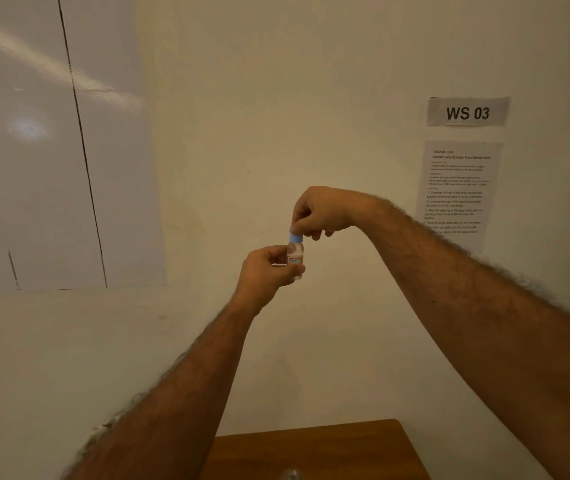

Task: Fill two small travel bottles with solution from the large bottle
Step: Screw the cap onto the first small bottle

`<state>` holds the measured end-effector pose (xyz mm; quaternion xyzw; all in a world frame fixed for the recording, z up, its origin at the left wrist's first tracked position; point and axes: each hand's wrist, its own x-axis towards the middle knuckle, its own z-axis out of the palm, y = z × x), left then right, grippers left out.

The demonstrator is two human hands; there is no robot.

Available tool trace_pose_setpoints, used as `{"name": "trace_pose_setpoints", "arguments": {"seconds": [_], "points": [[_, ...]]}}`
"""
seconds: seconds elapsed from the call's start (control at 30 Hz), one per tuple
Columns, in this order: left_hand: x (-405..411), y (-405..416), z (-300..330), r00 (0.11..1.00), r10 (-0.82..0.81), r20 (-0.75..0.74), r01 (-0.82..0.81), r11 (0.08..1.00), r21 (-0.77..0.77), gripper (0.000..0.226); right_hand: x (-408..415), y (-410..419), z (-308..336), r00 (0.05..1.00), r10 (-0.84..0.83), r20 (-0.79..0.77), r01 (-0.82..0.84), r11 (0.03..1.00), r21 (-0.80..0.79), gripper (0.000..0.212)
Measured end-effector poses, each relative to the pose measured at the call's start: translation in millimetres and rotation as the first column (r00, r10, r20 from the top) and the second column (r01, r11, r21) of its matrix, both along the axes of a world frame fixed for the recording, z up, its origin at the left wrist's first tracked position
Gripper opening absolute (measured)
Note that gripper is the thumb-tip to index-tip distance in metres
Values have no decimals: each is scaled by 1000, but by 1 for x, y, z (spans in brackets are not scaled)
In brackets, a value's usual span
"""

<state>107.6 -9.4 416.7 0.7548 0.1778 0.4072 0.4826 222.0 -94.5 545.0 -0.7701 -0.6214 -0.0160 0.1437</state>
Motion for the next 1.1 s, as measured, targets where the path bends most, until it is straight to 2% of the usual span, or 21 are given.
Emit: {"name": "trace_pose_setpoints", "arguments": {"seconds": [0.1,0.17,0.3,0.47,0.57,0.63,0.77,0.87,1.0,1.1], "points": [[0,-1,-2,1000,-5,2,5,1000,7,38,0,2,-3,996,-77,53,78,997,-16,36],[-1,0,-3,1000,-8,8,8,1000,3,37,1,2,-4,996,-86,11,87,995,-43,42],[-1,2,-4,1000,-9,-1,9,1000,-5,39,1,-1,-1,994,1,-113,-9,997,-71,39],[-1,4,-4,1000,-16,5,16,1000,0,38,2,3,-5,1000,-19,-24,18,999,-50,21],[-1,5,-6,1000,-18,11,18,1000,-8,36,3,6,-9,997,-82,15,82,996,-43,37],[-1,6,-6,1000,-20,16,20,1000,-15,36,5,7,-11,995,-95,-32,94,995,-39,43],[0,7,-7,1000,-25,10,25,1000,-17,37,7,6,-10,989,1,-148,-11,998,-63,38],[1,8,-8,999,-30,12,31,999,-19,37,9,8,-14,992,15,-124,-20,999,-34,22],[2,8,-9,999,-33,16,33,999,-18,36,9,9,-18,996,-56,-68,55,998,-18,37],[3,10,-10,999,-41,19,41,999,-22,36,11,6,-16,989,-9,-149,3,999,-42,37]]}}
